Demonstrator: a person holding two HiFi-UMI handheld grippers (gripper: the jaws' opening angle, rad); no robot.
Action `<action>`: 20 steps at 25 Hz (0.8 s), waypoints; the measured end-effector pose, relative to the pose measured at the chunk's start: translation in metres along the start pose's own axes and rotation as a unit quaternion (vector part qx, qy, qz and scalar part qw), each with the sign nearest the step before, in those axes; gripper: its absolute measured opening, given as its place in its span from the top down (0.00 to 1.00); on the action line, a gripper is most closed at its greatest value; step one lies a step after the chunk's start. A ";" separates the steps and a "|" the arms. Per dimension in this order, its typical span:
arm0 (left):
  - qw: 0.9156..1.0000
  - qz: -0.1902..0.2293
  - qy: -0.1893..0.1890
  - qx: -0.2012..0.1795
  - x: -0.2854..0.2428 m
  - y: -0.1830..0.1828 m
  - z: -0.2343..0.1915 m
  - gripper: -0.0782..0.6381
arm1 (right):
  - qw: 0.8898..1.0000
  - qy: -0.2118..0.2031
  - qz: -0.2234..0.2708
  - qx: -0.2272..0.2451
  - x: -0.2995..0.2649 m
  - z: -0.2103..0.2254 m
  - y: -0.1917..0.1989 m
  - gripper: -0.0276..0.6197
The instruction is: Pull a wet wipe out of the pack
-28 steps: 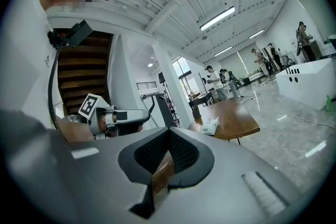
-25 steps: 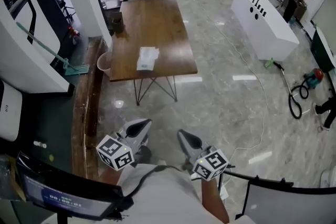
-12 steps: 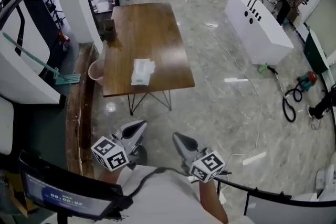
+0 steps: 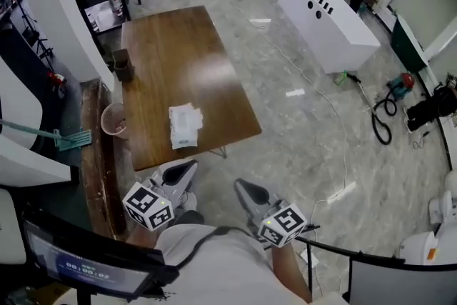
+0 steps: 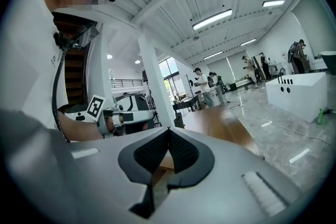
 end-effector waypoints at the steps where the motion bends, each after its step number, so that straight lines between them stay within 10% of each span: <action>1: 1.000 -0.002 0.008 0.004 -0.003 -0.005 -0.012 0.88 | 1.000 0.007 0.000 0.005 -0.009 -0.001 -0.003 0.94; 9: 0.998 0.011 0.060 0.032 -0.025 -0.024 -0.073 0.89 | 0.999 0.047 -0.011 0.003 -0.054 -0.004 -0.013 0.95; 20: 0.997 -0.004 0.040 0.064 -0.009 -0.035 -0.132 0.88 | 0.999 0.036 -0.020 0.000 -0.114 -0.006 -0.035 0.95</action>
Point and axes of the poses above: the fingertips, and each gripper's own axes: x backward along the fingers, z to its right, y out of its underside, the point moved 9 cm from there along x, backward along the fingers, and after that the axes turned 13 degrees about y, right-handed, at the moved point
